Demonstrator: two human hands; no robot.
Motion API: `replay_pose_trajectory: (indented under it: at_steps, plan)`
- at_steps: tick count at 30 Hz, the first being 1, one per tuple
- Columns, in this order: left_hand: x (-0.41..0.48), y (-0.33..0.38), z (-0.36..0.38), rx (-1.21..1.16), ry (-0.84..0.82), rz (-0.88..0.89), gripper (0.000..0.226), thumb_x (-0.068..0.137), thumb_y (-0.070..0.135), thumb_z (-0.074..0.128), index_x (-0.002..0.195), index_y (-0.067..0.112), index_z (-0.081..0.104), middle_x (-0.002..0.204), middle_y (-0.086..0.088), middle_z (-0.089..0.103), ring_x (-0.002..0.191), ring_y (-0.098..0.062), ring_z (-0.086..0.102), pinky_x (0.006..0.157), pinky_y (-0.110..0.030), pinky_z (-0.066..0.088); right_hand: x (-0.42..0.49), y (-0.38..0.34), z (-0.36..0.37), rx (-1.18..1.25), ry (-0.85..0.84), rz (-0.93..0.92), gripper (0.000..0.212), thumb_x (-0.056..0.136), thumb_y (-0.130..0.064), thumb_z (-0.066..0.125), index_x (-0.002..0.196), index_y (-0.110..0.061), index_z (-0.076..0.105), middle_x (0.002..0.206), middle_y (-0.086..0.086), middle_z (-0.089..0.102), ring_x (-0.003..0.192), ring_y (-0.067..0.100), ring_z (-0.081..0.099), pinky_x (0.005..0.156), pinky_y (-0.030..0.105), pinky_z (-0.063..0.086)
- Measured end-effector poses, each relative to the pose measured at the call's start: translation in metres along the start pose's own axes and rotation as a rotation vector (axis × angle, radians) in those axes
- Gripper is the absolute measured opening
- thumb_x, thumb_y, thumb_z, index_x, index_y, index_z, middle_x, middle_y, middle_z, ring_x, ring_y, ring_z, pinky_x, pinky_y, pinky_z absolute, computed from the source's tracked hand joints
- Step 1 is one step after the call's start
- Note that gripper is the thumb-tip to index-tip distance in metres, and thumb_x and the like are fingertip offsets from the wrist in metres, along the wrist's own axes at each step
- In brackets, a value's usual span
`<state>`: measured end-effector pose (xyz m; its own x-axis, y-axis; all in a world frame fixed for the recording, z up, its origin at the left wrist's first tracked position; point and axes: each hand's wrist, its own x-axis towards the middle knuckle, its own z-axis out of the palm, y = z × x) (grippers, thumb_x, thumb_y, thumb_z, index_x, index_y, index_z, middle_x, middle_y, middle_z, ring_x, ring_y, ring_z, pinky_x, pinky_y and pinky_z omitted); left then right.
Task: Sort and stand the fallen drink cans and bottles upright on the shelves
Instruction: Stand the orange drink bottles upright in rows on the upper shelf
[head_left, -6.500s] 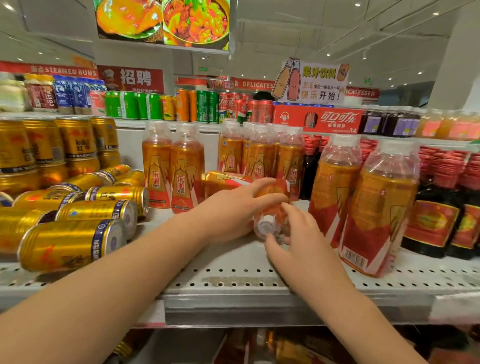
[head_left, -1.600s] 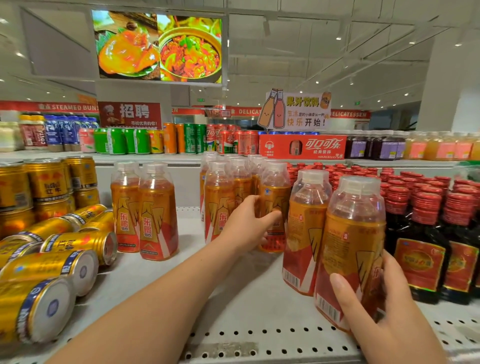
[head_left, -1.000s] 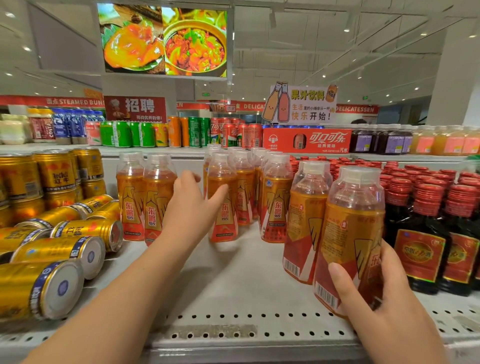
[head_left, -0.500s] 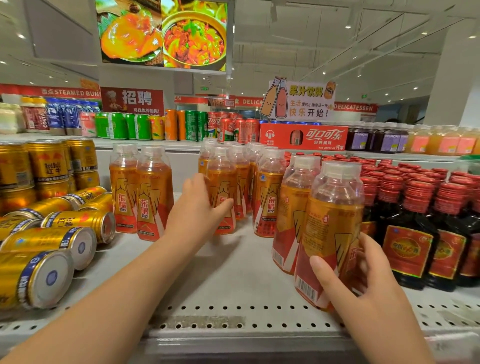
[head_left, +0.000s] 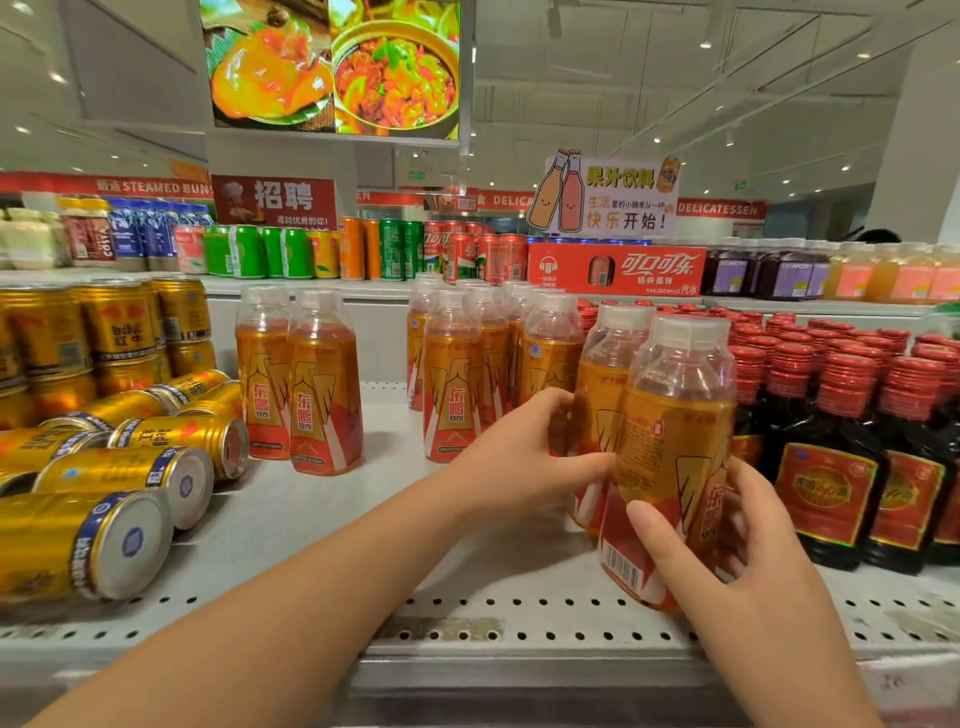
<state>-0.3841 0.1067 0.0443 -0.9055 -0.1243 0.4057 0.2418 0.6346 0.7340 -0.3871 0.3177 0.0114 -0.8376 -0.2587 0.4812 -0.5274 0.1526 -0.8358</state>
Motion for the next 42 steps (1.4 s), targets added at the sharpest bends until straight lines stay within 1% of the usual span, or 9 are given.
replay_pose_trajectory:
  at_steps: [5,10,17,24,27,29,34,38,42]
  plan:
    - [-0.025,-0.006,-0.029,0.051,0.072,-0.043,0.064,0.075,0.06,0.078,0.128,0.031,0.056,0.112,0.018,0.069,0.099,0.004,0.067,0.089,-0.027,0.058,0.005,0.0,0.003,-0.051,-0.022,-0.015,0.087,0.053,-0.093,0.063,0.129,-0.06,0.037,0.11,-0.051,0.052,0.097,-0.021,0.056,0.086,0.029,0.053]
    - [-0.052,-0.019,-0.062,0.007,0.119,-0.122,0.048,0.086,0.047,0.077,0.128,0.035,0.058,0.109,0.024,0.071,0.098,0.009,0.066,0.078,-0.012,0.055,0.031,-0.019,0.026,-0.248,-0.212,-0.061,0.083,0.058,-0.088,0.062,0.125,-0.051,0.03,0.099,-0.036,0.06,0.086,-0.017,0.059,0.062,0.01,0.044]
    - [-0.064,-0.031,-0.076,-0.023,0.196,-0.179,0.05,0.091,0.045,0.071,0.136,0.041,0.049,0.123,0.019,0.066,0.111,0.001,0.066,0.097,-0.036,0.058,0.059,-0.013,0.065,-0.389,-0.225,-0.114,0.078,0.065,-0.088,0.058,0.122,-0.044,0.029,0.115,-0.02,0.057,0.1,0.005,0.062,0.078,0.035,0.06]
    - [-0.053,-0.022,-0.072,-0.136,0.347,-0.178,0.066,0.071,0.091,0.056,0.128,0.061,0.042,0.121,0.045,0.047,0.101,0.032,0.046,0.079,-0.011,0.041,0.085,-0.001,0.082,-0.251,-0.269,-0.078,0.092,0.067,-0.084,0.063,0.143,-0.044,0.028,0.131,-0.02,0.052,0.116,0.004,0.057,0.093,0.032,0.056]
    - [-0.045,-0.017,-0.074,-0.254,0.192,-0.208,0.036,0.072,0.085,0.067,0.101,0.081,0.045,0.101,0.054,0.058,0.092,0.03,0.056,0.063,-0.001,0.046,0.092,-0.009,0.082,0.021,-0.342,0.016,0.059,0.068,-0.082,0.067,0.117,-0.06,0.041,0.102,-0.046,0.06,0.096,-0.02,0.059,0.059,0.001,0.047]
    - [-0.039,-0.02,-0.075,-0.27,0.157,-0.167,0.044,0.075,0.081,0.069,0.11,0.079,0.044,0.115,0.044,0.062,0.105,0.016,0.064,0.076,-0.011,0.056,0.098,-0.01,0.081,0.082,-0.356,0.014,0.049,0.068,-0.081,0.068,0.108,-0.061,0.046,0.095,-0.051,0.058,0.086,-0.027,0.057,0.051,0.001,0.043]
    - [-0.025,-0.031,-0.072,-0.257,0.13,-0.118,0.067,0.083,0.077,0.064,0.141,0.053,0.042,0.133,0.02,0.065,0.119,-0.005,0.065,0.103,-0.044,0.054,0.105,-0.001,0.09,0.051,-0.32,-0.05,0.05,0.071,-0.083,0.064,0.113,-0.06,0.052,0.107,-0.032,0.067,0.098,-0.011,0.064,0.081,0.019,0.053]
    - [-0.021,-0.034,-0.068,-0.256,0.146,-0.101,0.061,0.088,0.071,0.063,0.141,0.047,0.046,0.131,0.019,0.066,0.119,-0.006,0.066,0.102,-0.043,0.055,0.105,0.01,0.092,-0.023,-0.297,-0.073,0.073,0.066,-0.092,0.057,0.127,-0.053,0.05,0.123,-0.02,0.061,0.11,0.002,0.062,0.095,0.038,0.055]
    - [-0.025,-0.032,-0.075,-0.246,0.167,-0.124,0.061,0.082,0.074,0.067,0.135,0.048,0.051,0.122,0.025,0.068,0.11,0.005,0.066,0.086,-0.022,0.06,0.101,0.014,0.089,-0.053,-0.317,-0.062,0.076,0.065,-0.091,0.058,0.129,-0.051,0.047,0.126,-0.018,0.059,0.112,0.003,0.06,0.095,0.035,0.053]
